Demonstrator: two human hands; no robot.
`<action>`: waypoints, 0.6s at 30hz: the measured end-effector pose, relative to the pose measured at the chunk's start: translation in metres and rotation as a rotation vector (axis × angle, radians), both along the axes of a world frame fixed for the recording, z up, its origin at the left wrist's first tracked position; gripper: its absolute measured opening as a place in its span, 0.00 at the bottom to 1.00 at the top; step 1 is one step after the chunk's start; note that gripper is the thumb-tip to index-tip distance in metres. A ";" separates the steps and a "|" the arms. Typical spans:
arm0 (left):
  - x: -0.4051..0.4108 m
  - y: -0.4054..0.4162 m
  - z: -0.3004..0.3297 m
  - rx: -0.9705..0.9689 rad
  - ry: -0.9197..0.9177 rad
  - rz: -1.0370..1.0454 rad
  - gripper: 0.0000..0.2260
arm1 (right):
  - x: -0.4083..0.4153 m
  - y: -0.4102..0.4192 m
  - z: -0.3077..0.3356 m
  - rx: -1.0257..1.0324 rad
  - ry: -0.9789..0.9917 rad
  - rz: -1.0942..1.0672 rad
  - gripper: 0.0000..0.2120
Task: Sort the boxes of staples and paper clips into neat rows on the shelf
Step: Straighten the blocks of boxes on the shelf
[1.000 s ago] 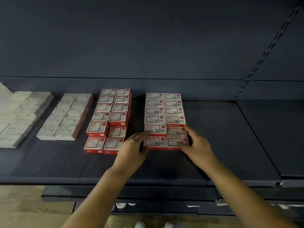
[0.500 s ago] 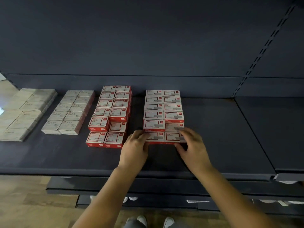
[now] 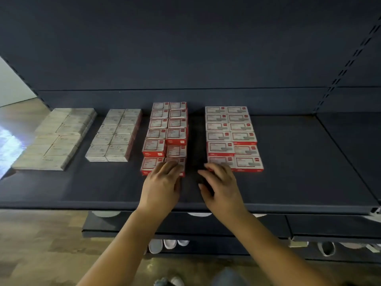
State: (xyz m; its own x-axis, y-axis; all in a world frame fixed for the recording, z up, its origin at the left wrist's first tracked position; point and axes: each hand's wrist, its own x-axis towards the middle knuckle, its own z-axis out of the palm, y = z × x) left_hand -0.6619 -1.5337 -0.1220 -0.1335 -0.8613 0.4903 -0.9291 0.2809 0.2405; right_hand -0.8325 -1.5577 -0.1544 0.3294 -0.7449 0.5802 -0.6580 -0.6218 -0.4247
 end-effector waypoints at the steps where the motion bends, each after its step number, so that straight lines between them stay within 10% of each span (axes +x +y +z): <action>1: 0.011 0.002 -0.001 -0.013 -0.011 0.000 0.10 | 0.010 0.000 0.001 -0.004 -0.005 -0.001 0.14; 18: 0.085 -0.011 -0.022 0.001 0.101 0.036 0.14 | 0.071 -0.012 -0.007 0.088 -0.061 -0.126 0.16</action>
